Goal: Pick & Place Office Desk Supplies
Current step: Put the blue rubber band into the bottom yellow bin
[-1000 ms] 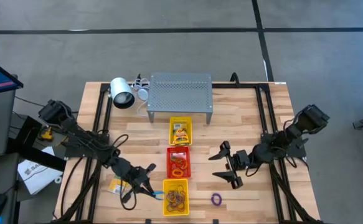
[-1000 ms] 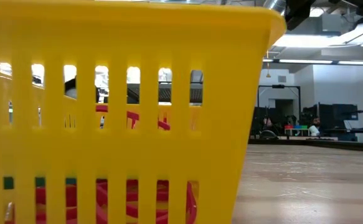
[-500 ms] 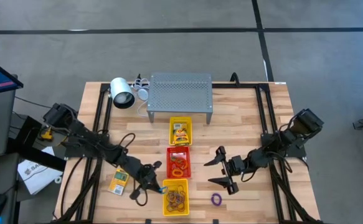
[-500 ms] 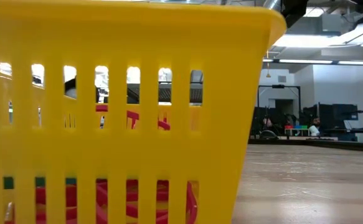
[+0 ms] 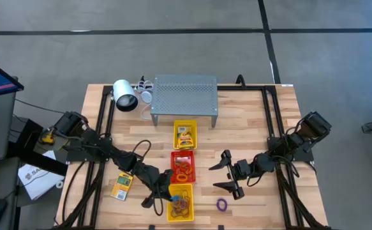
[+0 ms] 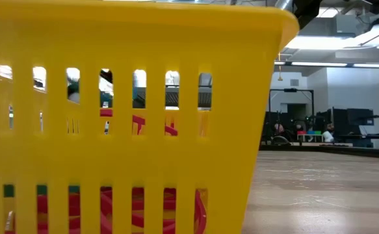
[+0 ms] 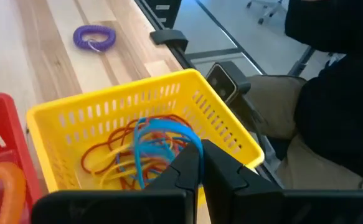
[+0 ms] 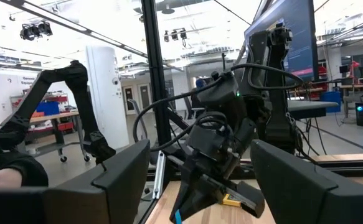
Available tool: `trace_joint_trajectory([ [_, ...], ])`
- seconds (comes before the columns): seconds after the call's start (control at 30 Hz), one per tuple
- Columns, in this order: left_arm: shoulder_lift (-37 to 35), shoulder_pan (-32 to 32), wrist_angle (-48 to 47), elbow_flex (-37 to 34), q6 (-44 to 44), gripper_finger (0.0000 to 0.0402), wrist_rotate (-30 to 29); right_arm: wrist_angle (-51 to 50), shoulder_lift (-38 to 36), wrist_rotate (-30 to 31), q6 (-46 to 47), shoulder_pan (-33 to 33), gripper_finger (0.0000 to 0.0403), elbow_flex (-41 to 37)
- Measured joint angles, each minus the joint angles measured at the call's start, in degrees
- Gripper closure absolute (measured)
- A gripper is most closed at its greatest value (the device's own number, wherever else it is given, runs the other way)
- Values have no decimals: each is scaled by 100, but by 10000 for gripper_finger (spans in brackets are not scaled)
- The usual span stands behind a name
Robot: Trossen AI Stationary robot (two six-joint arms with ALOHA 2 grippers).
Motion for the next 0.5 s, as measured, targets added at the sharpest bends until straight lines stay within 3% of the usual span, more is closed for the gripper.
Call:
trace_joint_trajectory([
  [0.5, 84, 136, -351, 282, 63, 396, 2, 2, -2, 0, 15, 0, 129, 0],
])
